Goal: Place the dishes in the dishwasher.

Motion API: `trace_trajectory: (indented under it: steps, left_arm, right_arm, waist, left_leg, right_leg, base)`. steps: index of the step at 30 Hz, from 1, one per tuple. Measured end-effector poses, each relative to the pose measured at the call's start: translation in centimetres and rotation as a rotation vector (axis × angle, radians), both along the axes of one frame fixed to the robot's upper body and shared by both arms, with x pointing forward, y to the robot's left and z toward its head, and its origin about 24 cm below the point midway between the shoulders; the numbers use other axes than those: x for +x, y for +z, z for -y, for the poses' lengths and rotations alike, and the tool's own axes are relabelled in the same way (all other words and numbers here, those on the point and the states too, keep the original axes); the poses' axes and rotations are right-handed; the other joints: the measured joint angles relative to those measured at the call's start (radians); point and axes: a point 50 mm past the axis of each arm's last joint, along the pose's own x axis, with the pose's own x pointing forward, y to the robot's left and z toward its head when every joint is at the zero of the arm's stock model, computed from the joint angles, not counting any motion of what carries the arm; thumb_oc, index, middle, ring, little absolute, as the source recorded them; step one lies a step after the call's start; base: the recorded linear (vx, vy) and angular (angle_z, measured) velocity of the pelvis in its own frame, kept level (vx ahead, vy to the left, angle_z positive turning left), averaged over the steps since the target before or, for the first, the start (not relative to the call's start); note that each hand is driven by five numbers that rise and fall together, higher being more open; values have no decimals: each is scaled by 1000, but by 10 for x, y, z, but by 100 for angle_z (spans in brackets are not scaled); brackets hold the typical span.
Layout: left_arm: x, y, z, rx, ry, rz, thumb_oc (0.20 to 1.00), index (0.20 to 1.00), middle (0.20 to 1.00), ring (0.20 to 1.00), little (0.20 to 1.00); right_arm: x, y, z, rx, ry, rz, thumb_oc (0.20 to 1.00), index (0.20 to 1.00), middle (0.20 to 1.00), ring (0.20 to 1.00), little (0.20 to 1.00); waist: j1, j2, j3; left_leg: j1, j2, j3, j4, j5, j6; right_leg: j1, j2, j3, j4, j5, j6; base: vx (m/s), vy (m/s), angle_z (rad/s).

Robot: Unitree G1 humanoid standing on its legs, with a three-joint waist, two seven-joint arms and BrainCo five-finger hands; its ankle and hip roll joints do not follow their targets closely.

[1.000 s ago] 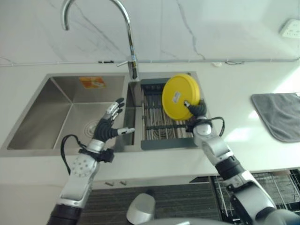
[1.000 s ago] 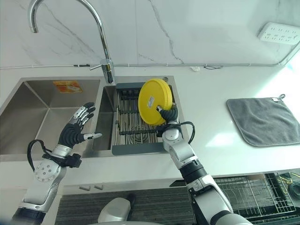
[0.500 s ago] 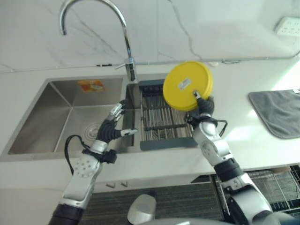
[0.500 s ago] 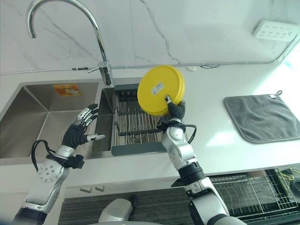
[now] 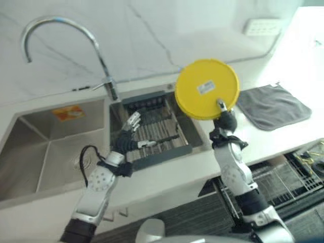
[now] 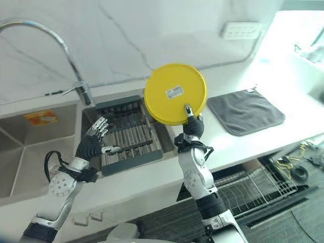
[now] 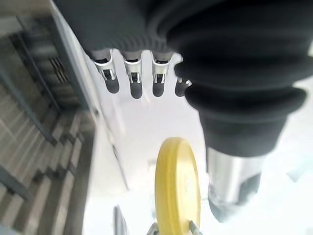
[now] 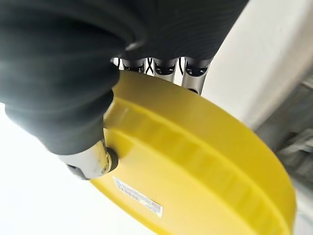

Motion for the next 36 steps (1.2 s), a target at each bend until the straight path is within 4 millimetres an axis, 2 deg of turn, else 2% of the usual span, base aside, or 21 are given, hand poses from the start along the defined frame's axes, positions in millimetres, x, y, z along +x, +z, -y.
trace_trajectory:
  steps: [5,6,10,13,15,17,18,20,27,31,36]
  left_arm:
    - [0,0,0,-22,21,-1,1000,1000,1000,1000,1000]
    - [0,-1,0,-30,25,-2,1000,1000,1000,1000,1000]
    - [0,-2,3,-45,23,-4,1000,1000,1000,1000,1000]
    - [0,-2,5,-56,19,-7,1000,1000,1000,1000,1000]
    - [0,-2,5,-55,10,-6,1000,1000,1000,1000,1000]
    - [0,-2,5,-58,6,-7,1000,1000,1000,1000,1000]
    - [0,-2,5,-57,3,-7,1000,1000,1000,1000,1000]
    - [0,-2,6,-56,-3,-8,1000,1000,1000,1000,1000]
    - [0,-2,7,-90,-45,-22,1000,1000,1000,1000,1000]
    - [0,-2,8,-117,-76,-32,1000,1000,1000,1000,1000]
    - [-1,-6,14,-150,-171,-80,1000,1000,1000,1000,1000]
  right_arm:
    - [-12,-9,23,136,-16,13,200,200,200,200,200]
    - [-16,-9,33,185,-38,33,200,200,200,200,200]
    - [-23,-1,58,249,-114,123,200,200,200,200,200]
    - [-30,10,77,230,-164,230,200,200,200,200,200]
    - [-34,19,85,237,-177,308,200,200,200,200,200]
    - [-36,21,90,240,-183,337,200,200,200,200,200]
    - [-36,21,91,243,-184,339,200,200,200,200,200]
    - [-38,19,92,242,-190,330,200,200,200,200,200]
    - [-57,-6,116,210,-317,207,200,200,200,200,200]
    - [-60,-19,114,93,-319,127,200,200,200,200,200]
    - [-62,-27,106,50,-288,81,200,200,200,200,200]
  waist:
    - [-51,-7,-25]
    - [-64,-4,-32]
    - [-107,7,-48]
    - [-118,20,-58]
    - [-145,26,-62]
    - [-161,27,-67]
    - [-161,29,-69]
    - [-168,32,-70]
    - [-201,33,-72]
    - [-218,36,-74]
    - [-229,37,-75]
  left_leg:
    - [68,35,62,-83,37,-26]
    - [97,47,91,-120,53,-35]
    - [126,65,118,-168,77,-46]
    - [147,73,150,-201,90,-54]
    - [159,87,175,-203,91,-56]
    - [160,89,193,-203,90,-57]
    - [160,94,207,-203,89,-58]
    - [161,97,224,-203,90,-58]
    - [168,99,252,-203,87,-61]
    - [171,97,273,-205,85,-62]
    - [171,88,279,-205,83,-60]
  right_leg:
    - [2,45,62,-47,22,-19]
    - [-2,60,88,-50,26,-24]
    - [-14,82,113,-51,26,-31]
    - [-28,99,145,-51,31,-36]
    - [-34,106,163,-55,26,-37]
    - [-49,110,171,-57,23,-35]
    - [-57,110,172,-57,16,-48]
    - [-66,109,165,-57,23,-50]
    - [-80,118,188,-56,36,-48]
    - [-84,118,205,-57,37,-51]
    - [-99,117,221,-57,41,-52]
  base:
    - [-37,-121,-45]
    - [-45,-126,-46]
    - [-31,-99,-28]
    - [-11,-65,-30]
    - [-8,-107,-29]
    - [2,-82,-29]
    - [8,-66,-42]
    - [13,-63,-32]
    - [50,-52,-13]
    - [32,-32,-13]
    - [8,-27,-9]
